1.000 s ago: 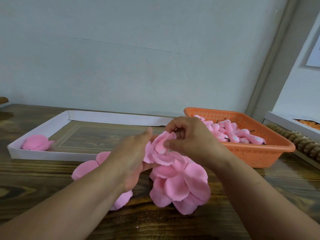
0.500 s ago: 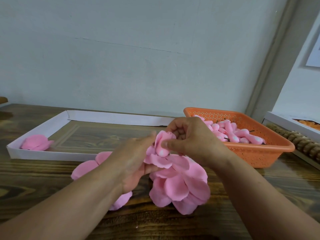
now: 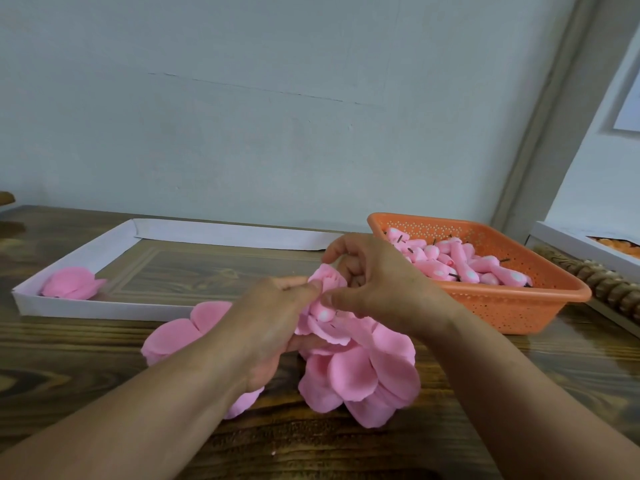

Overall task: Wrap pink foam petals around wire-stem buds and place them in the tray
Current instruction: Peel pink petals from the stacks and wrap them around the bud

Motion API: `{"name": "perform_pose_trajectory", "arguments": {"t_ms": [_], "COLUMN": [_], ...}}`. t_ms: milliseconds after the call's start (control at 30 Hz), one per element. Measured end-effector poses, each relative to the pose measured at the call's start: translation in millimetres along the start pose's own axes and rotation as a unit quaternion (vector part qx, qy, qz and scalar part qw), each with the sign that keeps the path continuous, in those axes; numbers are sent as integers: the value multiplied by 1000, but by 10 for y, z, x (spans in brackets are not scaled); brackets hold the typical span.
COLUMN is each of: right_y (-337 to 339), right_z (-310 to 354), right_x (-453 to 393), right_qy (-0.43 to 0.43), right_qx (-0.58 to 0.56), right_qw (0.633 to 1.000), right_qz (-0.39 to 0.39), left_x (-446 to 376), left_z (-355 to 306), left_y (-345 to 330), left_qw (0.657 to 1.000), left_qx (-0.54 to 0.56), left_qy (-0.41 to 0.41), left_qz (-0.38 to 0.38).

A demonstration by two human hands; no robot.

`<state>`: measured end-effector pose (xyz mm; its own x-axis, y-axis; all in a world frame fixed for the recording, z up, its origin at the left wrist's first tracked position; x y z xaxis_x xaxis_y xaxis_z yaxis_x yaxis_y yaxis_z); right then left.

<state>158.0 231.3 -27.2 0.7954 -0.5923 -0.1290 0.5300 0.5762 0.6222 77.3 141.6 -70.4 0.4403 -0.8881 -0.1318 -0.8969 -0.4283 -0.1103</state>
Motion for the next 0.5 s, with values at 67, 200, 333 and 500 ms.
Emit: {"name": "perform_pose_trajectory", "arguments": {"t_ms": [67, 200, 333, 500], "right_y": [12, 57, 62, 54], "right_z": [-10, -26, -20, -26], "right_x": [1, 8, 9, 14], "right_qy": [-12, -16, -7, -15], "right_qx": [-19, -35, -34, -33], "right_qw": [1000, 999, 999, 999], "right_qz": [12, -4, -18, -6], "left_x": [3, 9, -3, -10], "left_z": [-7, -52, -73, -38], "left_y": [-9, -32, -41, 1], "left_qw": [1000, 1000, 999, 990], "left_qx": [-6, 3, 28, 124], "left_qy": [-5, -14, 4, 60], "left_qz": [8, 18, 22, -2]}}
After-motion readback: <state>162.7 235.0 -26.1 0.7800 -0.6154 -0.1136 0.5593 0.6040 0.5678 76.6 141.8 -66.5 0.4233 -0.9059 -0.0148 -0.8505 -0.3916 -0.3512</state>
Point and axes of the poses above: each hand's wrist, its own x-axis away from the middle knuckle, its own y-axis out of the back of the hand, z = x × y, the point moved 6 cm from there along -x, towards the middle knuckle, and after that the axes turned 10 degrees about -y, right-handed, at the moved point
